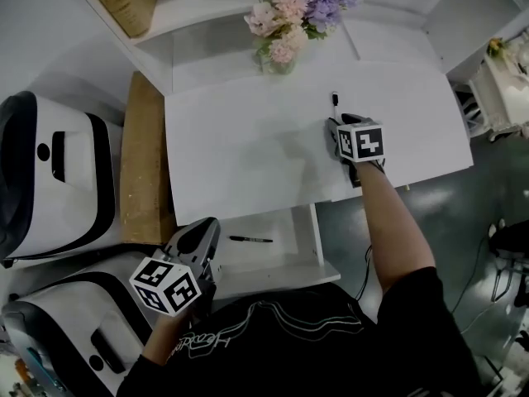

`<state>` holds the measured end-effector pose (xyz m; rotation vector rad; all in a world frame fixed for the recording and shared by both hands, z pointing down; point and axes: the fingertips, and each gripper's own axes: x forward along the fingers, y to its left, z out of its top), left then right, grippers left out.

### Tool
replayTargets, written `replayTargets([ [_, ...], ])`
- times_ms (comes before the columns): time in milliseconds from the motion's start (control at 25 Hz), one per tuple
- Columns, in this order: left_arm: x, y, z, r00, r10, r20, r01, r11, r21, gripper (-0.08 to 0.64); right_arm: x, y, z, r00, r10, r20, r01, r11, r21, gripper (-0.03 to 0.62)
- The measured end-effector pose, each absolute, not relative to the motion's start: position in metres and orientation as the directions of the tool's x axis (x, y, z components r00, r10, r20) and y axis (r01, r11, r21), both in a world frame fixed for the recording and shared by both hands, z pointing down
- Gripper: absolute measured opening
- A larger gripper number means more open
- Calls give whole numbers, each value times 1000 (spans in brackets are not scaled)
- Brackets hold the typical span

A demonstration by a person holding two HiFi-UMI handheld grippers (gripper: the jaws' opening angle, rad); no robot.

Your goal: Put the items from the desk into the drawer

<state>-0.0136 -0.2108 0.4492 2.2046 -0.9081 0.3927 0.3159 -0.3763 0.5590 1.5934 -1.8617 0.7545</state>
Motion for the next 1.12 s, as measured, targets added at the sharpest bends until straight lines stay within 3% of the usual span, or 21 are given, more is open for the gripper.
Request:
replayTargets([
  [160, -15, -211, 448, 706, -494, 507, -708, -502, 496, 25, 317, -379, 562, -131, -652, 747, -991, 118, -71, 150],
  [280, -20, -211, 449, 697, -501, 513, -717, -487, 499, 25, 323, -378, 562, -108, -648, 754, -994, 79, -75, 72],
  [640, -25, -194, 441, 704, -504, 500, -710, -495, 501, 25, 313, -368, 538, -146, -670, 728, -988, 65, -138, 63],
  [880, -28, -175, 420, 725, -508, 466, -689, -533, 490, 25, 266, -328, 488, -244, -717, 653, -970, 192, -151, 63],
  [1120, -37, -149, 407, 734, -513, 445, -679, -560, 475, 25, 193, -261, 439, -455, -709, 538, -890, 365, -272, 63],
])
